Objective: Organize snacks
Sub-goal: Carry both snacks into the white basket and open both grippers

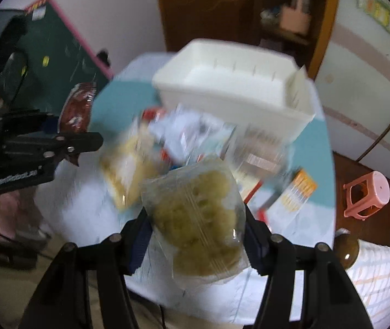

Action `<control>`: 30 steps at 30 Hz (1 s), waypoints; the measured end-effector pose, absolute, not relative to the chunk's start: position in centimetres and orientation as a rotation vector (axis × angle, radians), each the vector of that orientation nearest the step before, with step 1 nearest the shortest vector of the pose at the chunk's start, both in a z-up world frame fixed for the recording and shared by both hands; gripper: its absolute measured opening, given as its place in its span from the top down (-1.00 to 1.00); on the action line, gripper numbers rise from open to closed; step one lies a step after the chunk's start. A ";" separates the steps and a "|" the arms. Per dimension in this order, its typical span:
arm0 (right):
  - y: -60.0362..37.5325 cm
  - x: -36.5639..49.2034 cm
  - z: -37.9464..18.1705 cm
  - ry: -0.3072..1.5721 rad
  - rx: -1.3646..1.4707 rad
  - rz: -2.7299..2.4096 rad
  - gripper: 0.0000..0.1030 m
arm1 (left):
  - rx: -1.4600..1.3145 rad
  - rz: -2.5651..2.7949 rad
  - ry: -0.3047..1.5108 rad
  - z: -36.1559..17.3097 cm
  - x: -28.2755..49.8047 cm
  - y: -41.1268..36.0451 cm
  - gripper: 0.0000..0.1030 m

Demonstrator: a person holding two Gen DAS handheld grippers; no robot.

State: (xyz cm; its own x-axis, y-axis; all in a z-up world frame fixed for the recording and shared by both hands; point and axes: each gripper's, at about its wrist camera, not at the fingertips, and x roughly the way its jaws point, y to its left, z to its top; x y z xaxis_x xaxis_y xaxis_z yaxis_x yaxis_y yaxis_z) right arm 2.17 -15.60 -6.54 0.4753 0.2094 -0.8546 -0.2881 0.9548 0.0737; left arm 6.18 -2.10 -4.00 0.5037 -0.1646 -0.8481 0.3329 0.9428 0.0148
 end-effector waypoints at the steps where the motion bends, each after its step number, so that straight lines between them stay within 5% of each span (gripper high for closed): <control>1: -16.0 3.1 -5.4 1.013 -0.070 0.294 -0.16 | 0.199 -0.297 0.960 -2.2 7.1 -2.4 0.37; 13: -20.3 15.7 3.9 0.857 0.073 0.122 -0.17 | 0.248 -0.221 0.733 6.2 18.0 -5.1 0.36; 27: -22.4 28.8 -9.2 1.098 0.229 0.043 -0.17 | 0.040 -0.246 1.024 -8.3 32.0 -4.6 0.35; 30: -22.2 30.2 -11.8 1.147 0.221 0.028 -0.19 | 0.050 -0.230 1.071 -10.6 32.6 -4.7 0.13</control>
